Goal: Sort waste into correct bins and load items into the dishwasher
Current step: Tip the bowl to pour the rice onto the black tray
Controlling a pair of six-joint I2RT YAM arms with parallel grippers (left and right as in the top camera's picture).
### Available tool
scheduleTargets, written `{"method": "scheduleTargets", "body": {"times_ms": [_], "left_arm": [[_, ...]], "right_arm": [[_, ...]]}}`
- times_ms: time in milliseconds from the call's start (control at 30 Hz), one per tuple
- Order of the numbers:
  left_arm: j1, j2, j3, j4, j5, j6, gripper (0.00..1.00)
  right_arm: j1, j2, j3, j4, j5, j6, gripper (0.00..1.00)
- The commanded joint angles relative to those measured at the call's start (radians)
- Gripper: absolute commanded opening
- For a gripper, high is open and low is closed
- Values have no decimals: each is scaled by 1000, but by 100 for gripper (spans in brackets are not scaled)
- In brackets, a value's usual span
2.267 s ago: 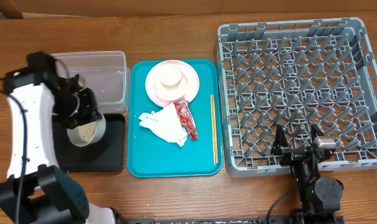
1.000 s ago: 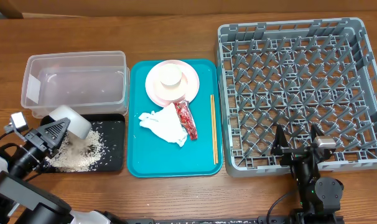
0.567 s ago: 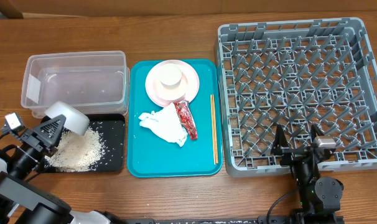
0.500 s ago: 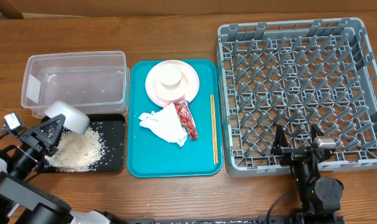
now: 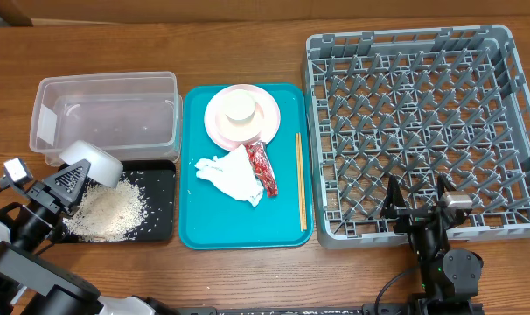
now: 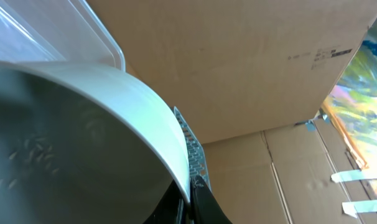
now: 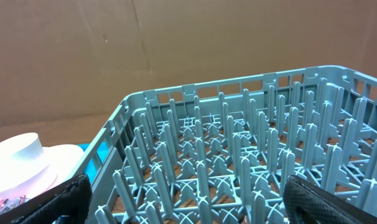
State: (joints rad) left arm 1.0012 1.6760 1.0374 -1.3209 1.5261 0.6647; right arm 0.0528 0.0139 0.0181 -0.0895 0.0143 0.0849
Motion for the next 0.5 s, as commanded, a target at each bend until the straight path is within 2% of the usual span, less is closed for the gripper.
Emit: {"method": "scheduleTargets", "body": {"times_ms": [0,33,100,200,267,467], "left_arm": [[-9,-4,-3,-69,26,-12,4],[-9,-4,-3,-65,39,6,4],[-8,-2,-3,-34,35,-42,4],[-8,-2,-3,-4,33,-53,4],[-9,-2,-3,-27,12,-109,4],[-8,-3,-3,-58,7,-93,7]], "right_arm": [[-1,-9,-10,7,-2,-3,100],[-1,-9,-10,7,-2,-3,100],[-1,-9,-10,7,-2,-3,100],[-1,-9,-10,7,-2,-3,100],[-1,-9,-10,7,-2,-3,100],[-1,-9,-10,7,-2,-3,100]]}}
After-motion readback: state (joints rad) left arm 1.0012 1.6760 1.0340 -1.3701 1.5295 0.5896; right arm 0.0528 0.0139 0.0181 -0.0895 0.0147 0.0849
